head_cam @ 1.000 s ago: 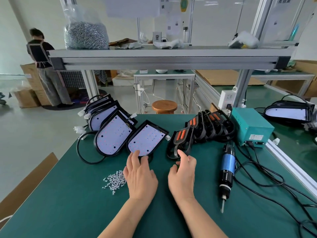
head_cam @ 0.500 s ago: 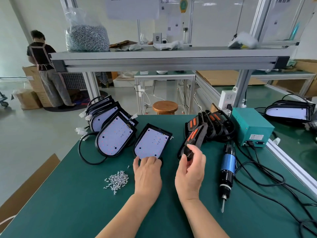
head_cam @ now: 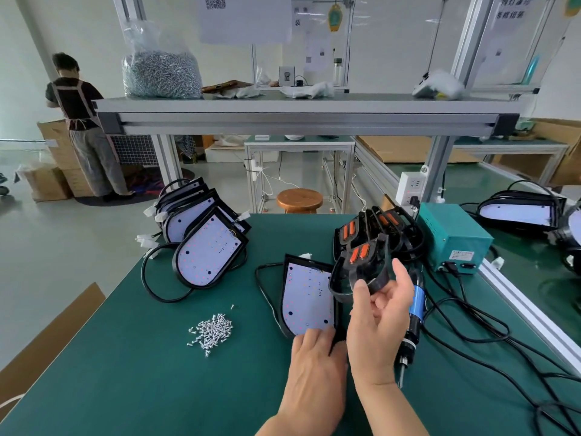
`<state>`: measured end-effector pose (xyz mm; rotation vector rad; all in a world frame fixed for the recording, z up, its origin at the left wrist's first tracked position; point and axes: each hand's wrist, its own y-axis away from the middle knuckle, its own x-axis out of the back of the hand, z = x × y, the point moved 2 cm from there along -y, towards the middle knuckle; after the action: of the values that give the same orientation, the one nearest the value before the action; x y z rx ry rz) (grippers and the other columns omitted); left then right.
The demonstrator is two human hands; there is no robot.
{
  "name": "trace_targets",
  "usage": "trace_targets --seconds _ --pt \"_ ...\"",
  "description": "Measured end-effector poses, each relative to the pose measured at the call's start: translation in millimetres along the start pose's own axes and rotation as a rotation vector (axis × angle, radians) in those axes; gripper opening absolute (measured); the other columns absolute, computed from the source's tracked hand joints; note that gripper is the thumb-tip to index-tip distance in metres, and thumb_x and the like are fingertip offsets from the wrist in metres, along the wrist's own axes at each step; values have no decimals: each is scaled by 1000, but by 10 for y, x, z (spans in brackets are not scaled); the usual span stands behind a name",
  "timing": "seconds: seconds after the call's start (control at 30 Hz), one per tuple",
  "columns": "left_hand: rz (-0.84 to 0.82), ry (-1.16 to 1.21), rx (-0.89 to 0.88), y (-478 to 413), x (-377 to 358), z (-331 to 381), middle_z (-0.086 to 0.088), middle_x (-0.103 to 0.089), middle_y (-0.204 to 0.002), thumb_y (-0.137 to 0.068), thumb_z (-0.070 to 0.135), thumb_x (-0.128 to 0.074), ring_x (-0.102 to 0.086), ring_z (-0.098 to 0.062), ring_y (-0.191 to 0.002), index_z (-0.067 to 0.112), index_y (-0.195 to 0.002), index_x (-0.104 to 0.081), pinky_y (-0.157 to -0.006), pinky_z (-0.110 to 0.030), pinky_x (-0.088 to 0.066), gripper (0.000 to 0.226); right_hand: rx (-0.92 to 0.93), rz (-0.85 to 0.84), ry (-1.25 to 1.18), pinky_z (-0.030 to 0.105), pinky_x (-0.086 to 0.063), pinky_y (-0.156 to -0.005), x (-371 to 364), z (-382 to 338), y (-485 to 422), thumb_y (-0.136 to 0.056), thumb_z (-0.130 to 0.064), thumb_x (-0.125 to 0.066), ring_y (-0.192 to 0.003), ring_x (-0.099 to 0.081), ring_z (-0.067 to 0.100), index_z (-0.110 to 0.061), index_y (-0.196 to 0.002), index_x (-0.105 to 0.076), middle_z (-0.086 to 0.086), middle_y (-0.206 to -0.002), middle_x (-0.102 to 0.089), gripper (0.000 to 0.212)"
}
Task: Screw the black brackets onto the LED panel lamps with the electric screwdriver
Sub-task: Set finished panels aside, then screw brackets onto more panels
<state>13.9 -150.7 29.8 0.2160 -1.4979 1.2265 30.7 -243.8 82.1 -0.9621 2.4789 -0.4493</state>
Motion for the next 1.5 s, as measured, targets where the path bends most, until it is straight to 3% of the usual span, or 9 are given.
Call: trace_targets --seconds 0.1,0.2,0.4,0.57,0.77,0.87,1.07,1.3,1.5 --pt "216 101 -85 50 80 14 0 -72 -108 -67 4 -59 -62 -20 -90 17 -87 -75 -78 -29 -39 28 -64 4 -59 41 -51 -70 49 -32 -27 -89 -18 -61 -68 -50 33 -26 -142 -46 -18 -80 -52 56" --pt "398 217 145 -24 253 -195 -1 -65 -112 -79 11 -49 -53 -21 -103 19 -100 -69 -85 -36 -37 31 -138 -4 -135 29 -49 -66 87 -48 -31 -85 -22 -61 -68 -45 39 -28 -139 -48 -16 -76 -52 56" --pt "119 558 784 -287 172 -721 9 -60 -94 -95 46 -54 -57 -18 -96 20 -124 -53 -84 -35 -44 39 -327 -131 -117 19 -49 -57 108 151 90 -97 -2 -57 -54 -52 11 -35 -132 -50 -15 -74 -61 49" --pt "60 524 768 -257 55 -794 2 -68 -93 -102 35 -45 -61 -26 -99 20 -133 -55 -89 -40 -47 36 -428 -265 144 29 -49 -58 182 284 240 -99 -8 -53 -57 -61 15 -29 -124 -54 -4 -73 -66 32" --pt "71 586 771 -274 43 -797 13 -68 -94 -103 30 -36 -61 -20 -98 29 -131 -58 -90 -37 -46 35 -179 -408 685 34 -42 -75 244 207 189 -96 -34 -61 -80 -57 11 -24 -102 -52 -2 -102 -55 15" --pt "76 616 789 -262 32 -797 19 -65 -87 -104 29 -37 -60 -13 -93 31 -129 -59 -86 -35 -45 34 -176 -454 843 38 -45 -78 243 186 194 -97 -34 -62 -86 -61 26 -24 -122 -50 0 -120 -44 30" --pt "59 654 750 -272 45 -776 18 -66 -84 -96 49 -38 -61 -14 -93 35 -130 -57 -91 -39 -48 41 53 -459 951 41 -53 -69 189 220 307 -98 -28 -63 -91 -63 23 -18 -126 -65 -4 -119 -50 30" --pt "48 628 692 -272 22 -810 17 -57 -57 -99 31 -55 -52 -5 -61 27 -135 -57 -67 -32 -46 37 128 -627 1033 37 -25 -120 202 392 288 -106 -27 -47 -145 -38 26 -9 -129 -69 5 -149 -53 36" --pt "47 726 673 -231 32 -810 11 -44 -47 -92 24 -58 -36 -8 -49 32 -107 -60 -54 -29 -34 18 136 -497 826 36 -29 -120 241 323 332 -100 -20 -59 -147 -34 20 -6 -123 -70 5 -142 -59 29"
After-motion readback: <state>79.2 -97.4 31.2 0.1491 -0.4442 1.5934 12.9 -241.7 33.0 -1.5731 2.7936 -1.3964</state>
